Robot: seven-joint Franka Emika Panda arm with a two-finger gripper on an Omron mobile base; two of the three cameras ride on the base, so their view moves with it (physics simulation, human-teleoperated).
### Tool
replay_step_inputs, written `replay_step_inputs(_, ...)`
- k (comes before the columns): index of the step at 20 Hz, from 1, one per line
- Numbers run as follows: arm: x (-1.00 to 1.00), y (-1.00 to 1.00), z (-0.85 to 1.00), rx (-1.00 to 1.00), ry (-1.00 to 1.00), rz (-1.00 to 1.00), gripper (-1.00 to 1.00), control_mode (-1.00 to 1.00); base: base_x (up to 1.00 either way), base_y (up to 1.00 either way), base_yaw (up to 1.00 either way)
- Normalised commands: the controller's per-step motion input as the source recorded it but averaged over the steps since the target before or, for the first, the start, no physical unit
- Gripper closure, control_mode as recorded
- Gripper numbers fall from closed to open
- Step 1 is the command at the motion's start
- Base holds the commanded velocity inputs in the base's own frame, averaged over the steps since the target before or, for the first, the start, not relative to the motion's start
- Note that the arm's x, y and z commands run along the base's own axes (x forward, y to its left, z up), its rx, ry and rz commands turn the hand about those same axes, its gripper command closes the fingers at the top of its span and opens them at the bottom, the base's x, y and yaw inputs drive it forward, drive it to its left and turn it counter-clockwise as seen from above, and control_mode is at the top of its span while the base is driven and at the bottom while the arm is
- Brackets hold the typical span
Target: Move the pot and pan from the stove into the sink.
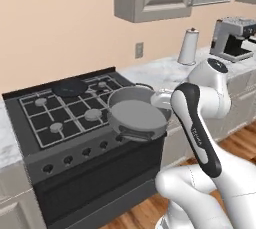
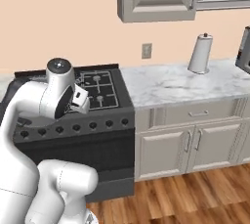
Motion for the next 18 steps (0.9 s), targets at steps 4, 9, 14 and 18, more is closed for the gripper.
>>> replay_step_inputs(4,0.00,0.00,0.00,0.00,0.00,0.00,1.00,1.00,0.00,-0.04,-0.48)
replay_step_inputs(9,0.00,0.00,0.00,0.00,0.00,0.00,1.00,1.00,0.00,-0.02,-0.50)
replay_step_inputs(14,0.00,0.00,0.00,0.00,0.00,0.00,1.00,1.00,0.00,-0.02,-0.49)
replay_step_inputs(18,0.00,0.00,0.00,0.00,0.00,0.00,1.00,1.00,0.00,-0.02,-0.49)
